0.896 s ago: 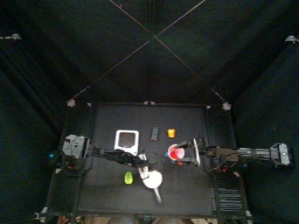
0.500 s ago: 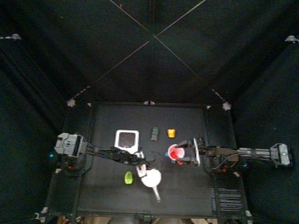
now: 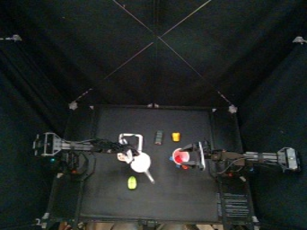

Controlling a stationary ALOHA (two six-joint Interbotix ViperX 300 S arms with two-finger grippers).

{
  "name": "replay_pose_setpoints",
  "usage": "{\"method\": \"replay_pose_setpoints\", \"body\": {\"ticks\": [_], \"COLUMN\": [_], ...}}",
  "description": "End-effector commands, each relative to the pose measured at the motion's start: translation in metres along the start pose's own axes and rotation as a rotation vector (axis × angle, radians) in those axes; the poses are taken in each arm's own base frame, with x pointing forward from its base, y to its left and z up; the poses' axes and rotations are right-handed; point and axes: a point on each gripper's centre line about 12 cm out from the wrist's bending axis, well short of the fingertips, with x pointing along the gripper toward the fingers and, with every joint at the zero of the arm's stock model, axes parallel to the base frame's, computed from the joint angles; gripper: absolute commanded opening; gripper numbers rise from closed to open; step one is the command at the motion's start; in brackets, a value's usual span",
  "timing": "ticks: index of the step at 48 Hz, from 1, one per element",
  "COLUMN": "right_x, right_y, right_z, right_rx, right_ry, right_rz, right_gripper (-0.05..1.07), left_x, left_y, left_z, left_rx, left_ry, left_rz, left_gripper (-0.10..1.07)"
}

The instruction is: Place pan on stove

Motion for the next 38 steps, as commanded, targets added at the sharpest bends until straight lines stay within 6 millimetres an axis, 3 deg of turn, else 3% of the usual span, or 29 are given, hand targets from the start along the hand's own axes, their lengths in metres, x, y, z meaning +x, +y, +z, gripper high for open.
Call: {"method": "replay_pose_setpoints", "body": {"ticks": [1,9,23,38], "right_x": [0.002,0.002,0.001,0.001], "right_y": [-0.002,-0.005,-0.008,-0.009], "right_z": [0.003,0.003,0.002,0.001], "right_rx": [0.004,0.004,0.012,0.016], "right_ry": [-0.008,-0.009,-0.010,-0.009], "right_rz": [-0.005,-0.020,-0.035,-0.039], "right_gripper": [1.04,1.04,1.04,1.04], "left_x": [-0.021,-0.030,-0.016,0.002], "left_y": [0.030,0.063,0.097,0.106], "left_z": [0.007,-0.001,-0.015,-0.021], "left_rx": [-0.071,-0.141,-0.218,-0.228], "left_ry": [-0.076,-0.097,-0.036,-0.002], "left_rz": [0.059,0.138,0.226,0.249], "left_gripper": [0.26,0.26,0.26,0.30]}}
